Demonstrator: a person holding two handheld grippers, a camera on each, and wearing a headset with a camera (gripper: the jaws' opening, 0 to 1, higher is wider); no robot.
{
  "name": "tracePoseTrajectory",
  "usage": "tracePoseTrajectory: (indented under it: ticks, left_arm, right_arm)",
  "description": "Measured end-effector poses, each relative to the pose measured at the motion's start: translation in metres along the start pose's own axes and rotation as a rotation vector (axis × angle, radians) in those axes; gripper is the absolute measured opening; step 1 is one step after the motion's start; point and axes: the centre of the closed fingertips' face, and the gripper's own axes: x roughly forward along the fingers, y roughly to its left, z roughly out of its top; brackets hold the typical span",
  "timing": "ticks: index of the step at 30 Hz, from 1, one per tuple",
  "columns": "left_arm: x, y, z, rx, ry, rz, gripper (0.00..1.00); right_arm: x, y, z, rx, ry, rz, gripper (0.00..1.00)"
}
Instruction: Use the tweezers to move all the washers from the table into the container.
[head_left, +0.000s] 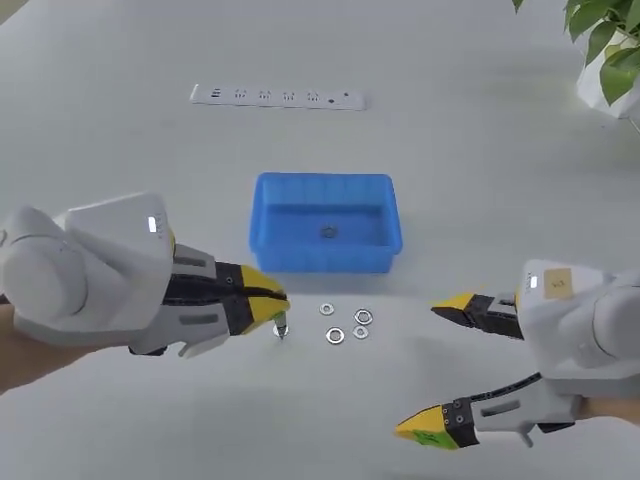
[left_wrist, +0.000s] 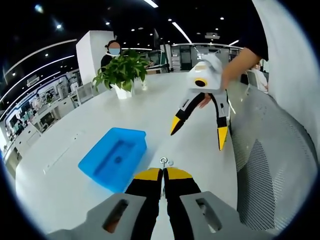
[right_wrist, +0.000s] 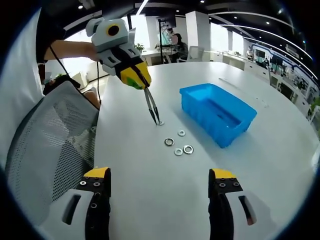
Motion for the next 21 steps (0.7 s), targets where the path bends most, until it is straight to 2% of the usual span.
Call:
tracePoseTrajectory:
  ticks: [5,12,17,21]
  left_arm:
    - [-0.001,0.003,-0.001,-0.012,-0.004,-0.004,0.06]
    - [-0.001,0.002,-0.001,-0.01,-0.002,-0.026,0.06]
    - [0.001,0.0,-0.001,-0.011,-0.006,-0.04,0.06]
    - [0.0,-0.001,-0.002,-0.002,-0.001,-0.046,0.06]
  right_arm:
    - [0.022,0.006,0.025,-0.047,-0.021,0.069,0.79]
    - [0.045,0.013,0.054,-0.092,-0.054,0.132,0.73]
    - [0.059,0.014,0.064,-0.114,-0.062,0.16,0.68]
    - [0.066,0.017,0.069,-0.127,-0.07,0.185,0.59]
